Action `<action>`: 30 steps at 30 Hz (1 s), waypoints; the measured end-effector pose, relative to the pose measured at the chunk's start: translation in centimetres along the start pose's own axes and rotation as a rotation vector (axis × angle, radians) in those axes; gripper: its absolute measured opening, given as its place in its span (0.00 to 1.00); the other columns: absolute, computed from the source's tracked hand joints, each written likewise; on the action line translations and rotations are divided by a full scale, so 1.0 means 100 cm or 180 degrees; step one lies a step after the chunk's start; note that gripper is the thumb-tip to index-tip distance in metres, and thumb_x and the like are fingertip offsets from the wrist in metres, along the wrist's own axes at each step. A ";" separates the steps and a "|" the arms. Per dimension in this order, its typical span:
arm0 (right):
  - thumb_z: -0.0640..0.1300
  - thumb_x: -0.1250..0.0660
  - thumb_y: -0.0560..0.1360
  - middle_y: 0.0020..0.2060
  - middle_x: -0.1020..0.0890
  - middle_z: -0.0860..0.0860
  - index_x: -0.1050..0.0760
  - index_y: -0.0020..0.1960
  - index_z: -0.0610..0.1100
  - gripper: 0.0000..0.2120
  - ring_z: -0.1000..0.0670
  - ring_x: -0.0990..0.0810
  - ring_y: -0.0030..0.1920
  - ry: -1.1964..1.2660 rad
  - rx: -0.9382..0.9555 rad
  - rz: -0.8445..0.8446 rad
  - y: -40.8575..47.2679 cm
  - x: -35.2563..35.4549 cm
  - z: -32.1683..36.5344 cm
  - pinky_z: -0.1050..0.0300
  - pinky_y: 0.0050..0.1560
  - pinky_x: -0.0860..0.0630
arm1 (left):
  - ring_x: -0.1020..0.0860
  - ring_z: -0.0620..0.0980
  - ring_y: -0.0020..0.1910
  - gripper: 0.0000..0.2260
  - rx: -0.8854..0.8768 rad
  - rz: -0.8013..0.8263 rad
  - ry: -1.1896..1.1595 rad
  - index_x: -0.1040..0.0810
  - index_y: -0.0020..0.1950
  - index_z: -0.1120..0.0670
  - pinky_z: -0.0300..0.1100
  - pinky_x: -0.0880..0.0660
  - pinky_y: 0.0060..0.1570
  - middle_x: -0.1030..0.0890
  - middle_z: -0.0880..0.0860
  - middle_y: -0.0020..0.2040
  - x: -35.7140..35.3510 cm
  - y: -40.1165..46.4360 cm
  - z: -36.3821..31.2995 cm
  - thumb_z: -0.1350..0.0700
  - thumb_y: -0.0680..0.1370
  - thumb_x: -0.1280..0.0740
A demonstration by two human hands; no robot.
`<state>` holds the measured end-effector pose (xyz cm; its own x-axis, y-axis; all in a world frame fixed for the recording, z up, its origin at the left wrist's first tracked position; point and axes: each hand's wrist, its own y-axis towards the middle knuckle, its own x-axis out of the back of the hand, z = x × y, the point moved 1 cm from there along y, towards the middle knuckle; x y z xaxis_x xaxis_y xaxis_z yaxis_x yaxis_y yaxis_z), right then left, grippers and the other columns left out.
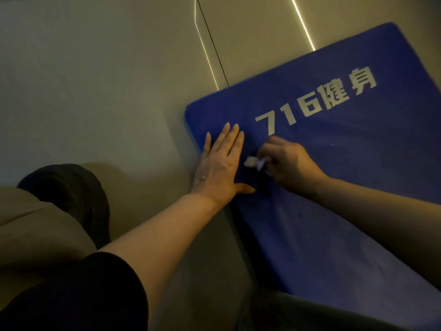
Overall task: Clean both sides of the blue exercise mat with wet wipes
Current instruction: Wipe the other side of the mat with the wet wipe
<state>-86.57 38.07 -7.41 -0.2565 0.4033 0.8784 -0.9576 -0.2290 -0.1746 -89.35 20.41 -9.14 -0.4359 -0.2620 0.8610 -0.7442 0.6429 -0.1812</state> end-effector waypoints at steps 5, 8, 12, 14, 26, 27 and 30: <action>0.39 0.33 0.73 0.44 0.25 0.48 0.22 0.44 0.41 0.02 0.47 0.24 0.37 0.0021 0.0028 0.0023 -0.019 0.013 -0.010 0.51 0.34 0.25 | 0.67 0.50 0.76 0.57 -0.0203 0.0409 0.0220 0.62 0.78 0.56 0.50 0.69 0.74 0.65 0.53 0.78 0.004 0.019 0.004 0.37 0.67 0.27; 0.40 0.32 0.71 0.51 0.26 0.47 0.21 0.48 0.41 0.06 0.49 0.22 0.42 -0.0073 0.0285 0.0385 -0.048 0.019 -0.013 0.55 0.38 0.22 | 0.69 0.50 0.75 0.58 -0.0272 0.0586 0.0375 0.65 0.78 0.55 0.52 0.70 0.73 0.67 0.53 0.78 0.004 0.026 0.003 0.35 0.66 0.28; 0.38 0.34 0.74 0.46 0.26 0.43 0.22 0.42 0.38 0.05 0.44 0.24 0.38 -0.0055 0.0034 -0.0294 -0.013 0.003 -0.010 0.50 0.34 0.24 | 0.70 0.50 0.75 0.61 -0.0273 0.0787 0.0460 0.67 0.77 0.56 0.54 0.70 0.73 0.68 0.54 0.77 0.004 0.034 0.005 0.33 0.65 0.28; 0.35 0.32 0.73 0.45 0.25 0.42 0.23 0.42 0.37 0.02 0.44 0.25 0.38 -0.0011 -0.0192 -0.0563 0.007 0.001 -0.008 0.48 0.34 0.25 | 0.70 0.51 0.75 0.61 -0.0271 0.0823 0.0476 0.67 0.77 0.56 0.53 0.70 0.72 0.68 0.54 0.77 0.005 0.036 0.005 0.32 0.64 0.28; 0.39 0.34 0.75 0.45 0.27 0.49 0.25 0.45 0.42 0.01 0.52 0.28 0.40 0.0282 -0.0431 -0.0504 0.018 -0.001 0.010 0.66 0.38 0.33 | 0.72 0.47 0.73 0.61 -0.0237 0.0804 0.0259 0.68 0.77 0.53 0.51 0.73 0.71 0.69 0.52 0.77 0.003 0.036 0.005 0.33 0.64 0.28; 0.38 0.34 0.75 0.46 0.27 0.49 0.25 0.47 0.41 0.02 0.53 0.29 0.42 0.0369 -0.0472 -0.0638 0.030 0.004 0.013 0.68 0.39 0.35 | 0.72 0.47 0.73 0.61 -0.0222 0.0817 0.0256 0.68 0.77 0.53 0.51 0.74 0.70 0.69 0.51 0.77 0.003 0.037 0.005 0.33 0.63 0.27; 0.38 0.34 0.73 0.46 0.27 0.50 0.26 0.50 0.42 0.06 0.53 0.30 0.44 0.0219 -0.0352 -0.0678 0.032 0.023 0.010 0.67 0.39 0.36 | 0.70 0.48 0.74 0.63 -0.0194 0.0844 0.0338 0.69 0.76 0.54 0.51 0.74 0.70 0.68 0.52 0.77 0.005 0.038 0.004 0.32 0.62 0.27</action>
<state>-90.07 37.44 -5.48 -0.0519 0.4925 0.8688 -0.9986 -0.0355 -0.0396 -92.63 22.45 -9.64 -0.5533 -0.0043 0.8330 -0.5783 0.7217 -0.3804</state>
